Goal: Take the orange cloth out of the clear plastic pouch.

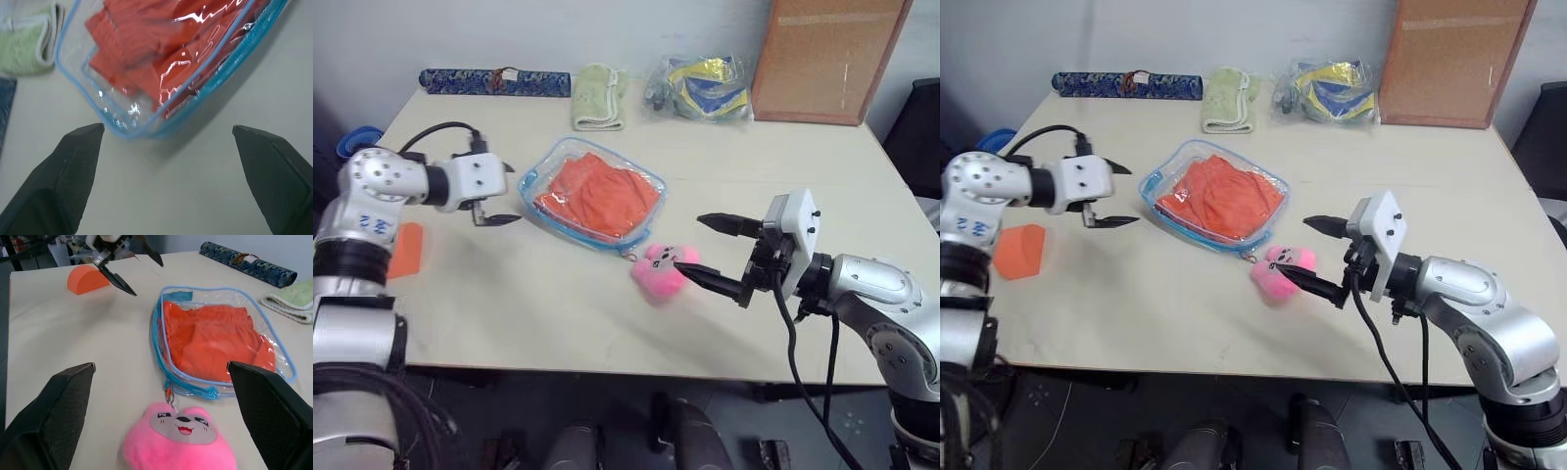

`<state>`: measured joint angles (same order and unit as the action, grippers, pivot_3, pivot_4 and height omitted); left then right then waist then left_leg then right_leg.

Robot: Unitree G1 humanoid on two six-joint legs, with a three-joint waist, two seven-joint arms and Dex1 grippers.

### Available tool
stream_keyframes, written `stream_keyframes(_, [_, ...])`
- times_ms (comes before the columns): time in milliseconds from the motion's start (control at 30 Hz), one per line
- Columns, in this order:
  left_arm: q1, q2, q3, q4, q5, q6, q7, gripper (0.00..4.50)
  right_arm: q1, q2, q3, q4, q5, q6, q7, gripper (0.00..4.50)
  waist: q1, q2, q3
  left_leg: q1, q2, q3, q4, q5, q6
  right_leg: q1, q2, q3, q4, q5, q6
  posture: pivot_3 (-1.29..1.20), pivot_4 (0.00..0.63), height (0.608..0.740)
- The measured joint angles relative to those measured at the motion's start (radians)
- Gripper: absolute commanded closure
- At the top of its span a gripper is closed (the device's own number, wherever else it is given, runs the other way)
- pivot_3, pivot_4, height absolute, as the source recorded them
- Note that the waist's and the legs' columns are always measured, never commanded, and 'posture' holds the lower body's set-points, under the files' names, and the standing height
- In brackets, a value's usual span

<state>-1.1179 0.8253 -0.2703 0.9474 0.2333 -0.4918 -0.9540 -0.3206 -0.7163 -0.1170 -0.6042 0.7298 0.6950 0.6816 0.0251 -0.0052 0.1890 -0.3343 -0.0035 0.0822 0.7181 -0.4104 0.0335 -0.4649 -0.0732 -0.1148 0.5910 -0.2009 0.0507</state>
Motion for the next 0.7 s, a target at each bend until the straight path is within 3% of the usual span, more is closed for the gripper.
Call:
stream_keyframes(267, [-0.113,-0.066,-0.123,0.250,0.215,-0.205,0.200,0.03,0.054,-0.001,-0.033,-0.056,0.028,0.026,-0.058,0.00,-0.003,0.000,0.000,0.000,0.000,0.002,0.001,-0.001,0.003,0.000,-0.002,0.001,0.000,0.001,0.002,0.00,0.150,0.740])
stream_keyframes(633, [-0.156,-0.110,-0.207,0.346,0.386,-0.144,0.437,0.03,0.072,-0.005,-0.053,-0.072,0.039,0.029,-0.086,0.00,0.001,-0.001,0.000,-0.001,-0.001,-0.005,0.001,-0.001,0.007,0.000,-0.004,0.001,-0.001,0.002,0.003,0.00,0.150,0.740])
stream_keyframes(700, [-0.156,-0.123,-0.217,0.362,0.405,-0.123,0.477,0.42,0.073,-0.006,-0.053,-0.075,0.040,0.029,-0.088,0.00,0.001,-0.001,0.000,-0.001,-0.002,-0.005,0.001,-0.002,0.007,0.000,-0.004,0.001,-0.001,0.002,0.003,0.00,0.150,0.740])
